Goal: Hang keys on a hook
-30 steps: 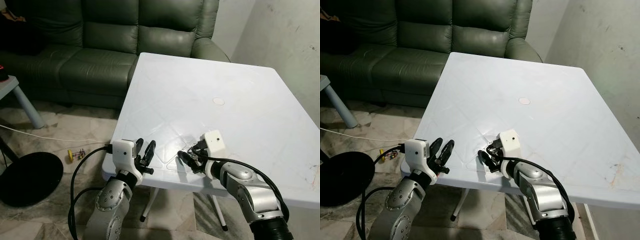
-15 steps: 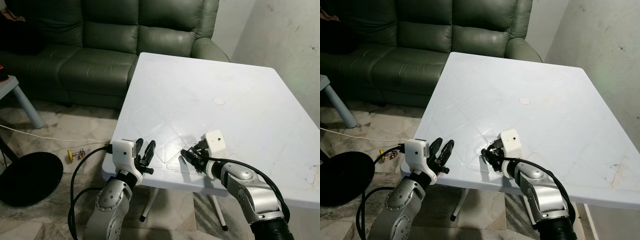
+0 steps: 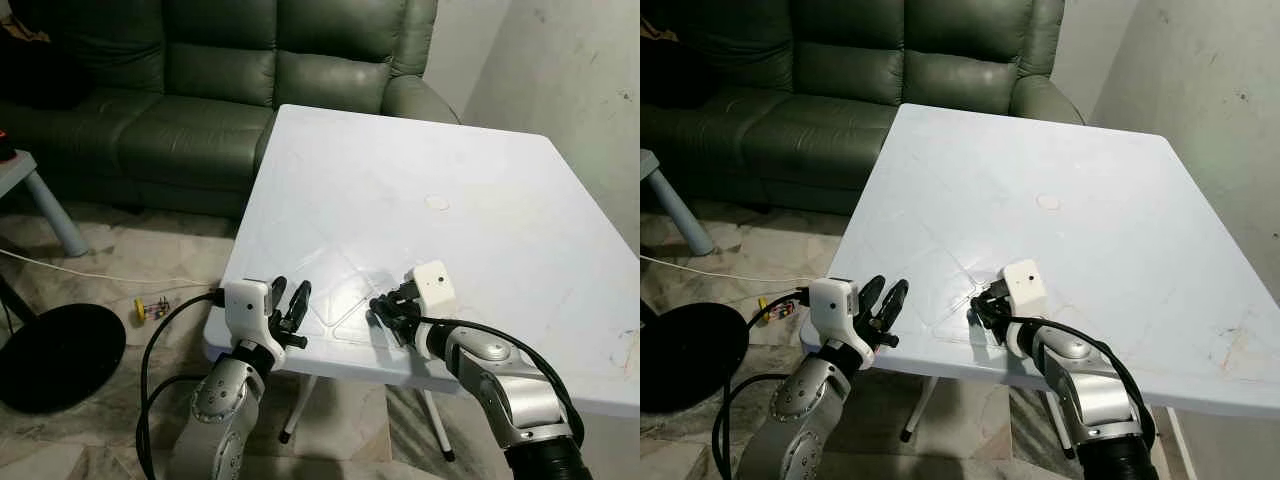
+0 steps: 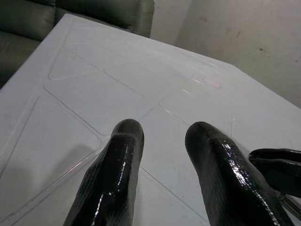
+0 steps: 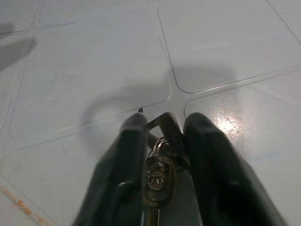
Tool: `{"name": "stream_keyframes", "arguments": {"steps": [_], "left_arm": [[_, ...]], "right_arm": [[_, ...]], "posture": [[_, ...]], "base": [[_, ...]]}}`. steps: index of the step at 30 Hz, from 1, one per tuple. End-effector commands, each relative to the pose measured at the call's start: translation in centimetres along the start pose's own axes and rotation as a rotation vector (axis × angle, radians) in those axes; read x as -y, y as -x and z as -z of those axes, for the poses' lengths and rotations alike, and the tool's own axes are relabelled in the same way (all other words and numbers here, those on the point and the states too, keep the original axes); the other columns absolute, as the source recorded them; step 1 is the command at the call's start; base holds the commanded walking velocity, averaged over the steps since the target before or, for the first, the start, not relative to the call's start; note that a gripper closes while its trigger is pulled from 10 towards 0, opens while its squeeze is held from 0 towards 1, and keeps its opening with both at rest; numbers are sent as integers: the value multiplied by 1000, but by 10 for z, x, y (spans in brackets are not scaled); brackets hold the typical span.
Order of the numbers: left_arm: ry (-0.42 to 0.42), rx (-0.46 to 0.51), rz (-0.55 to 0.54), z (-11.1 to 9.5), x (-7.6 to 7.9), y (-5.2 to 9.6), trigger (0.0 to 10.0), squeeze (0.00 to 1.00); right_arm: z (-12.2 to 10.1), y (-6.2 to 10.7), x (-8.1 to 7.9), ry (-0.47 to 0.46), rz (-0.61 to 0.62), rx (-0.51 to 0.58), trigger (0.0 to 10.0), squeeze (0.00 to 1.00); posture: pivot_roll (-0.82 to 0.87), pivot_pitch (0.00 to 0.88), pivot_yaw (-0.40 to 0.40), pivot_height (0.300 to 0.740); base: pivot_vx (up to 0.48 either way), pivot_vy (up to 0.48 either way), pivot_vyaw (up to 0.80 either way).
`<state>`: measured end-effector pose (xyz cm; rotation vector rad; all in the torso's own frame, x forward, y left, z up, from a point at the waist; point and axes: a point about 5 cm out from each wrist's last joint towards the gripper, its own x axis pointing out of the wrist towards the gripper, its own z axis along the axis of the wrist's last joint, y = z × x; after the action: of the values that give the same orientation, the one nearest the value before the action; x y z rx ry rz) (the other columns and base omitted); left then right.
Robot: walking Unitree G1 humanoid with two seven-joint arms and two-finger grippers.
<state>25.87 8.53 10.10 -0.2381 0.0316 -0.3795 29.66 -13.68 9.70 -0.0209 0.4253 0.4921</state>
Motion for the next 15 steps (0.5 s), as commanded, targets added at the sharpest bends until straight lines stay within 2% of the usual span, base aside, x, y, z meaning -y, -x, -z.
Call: {"name": "stream_keyframes", "arguments": {"steps": [1, 9, 15], "left_arm": [[23, 33, 17, -6, 9, -5, 10000, 0], [23, 37, 23, -8, 10, -7, 10000, 0], [25, 37, 22, -8, 9, -8, 10000, 0]], "right_arm": [[-3, 2, 1, 20, 2, 16, 0, 0], [-3, 4, 1, 27, -4, 21, 0, 0], [-7, 4, 3, -6, 10, 58, 0, 0]], "posture": [[161, 57, -114, 740], [159, 59, -111, 740], [158, 55, -110, 740]], "base": [[0, 0, 0], [0, 0, 0], [0, 0, 0]]}}
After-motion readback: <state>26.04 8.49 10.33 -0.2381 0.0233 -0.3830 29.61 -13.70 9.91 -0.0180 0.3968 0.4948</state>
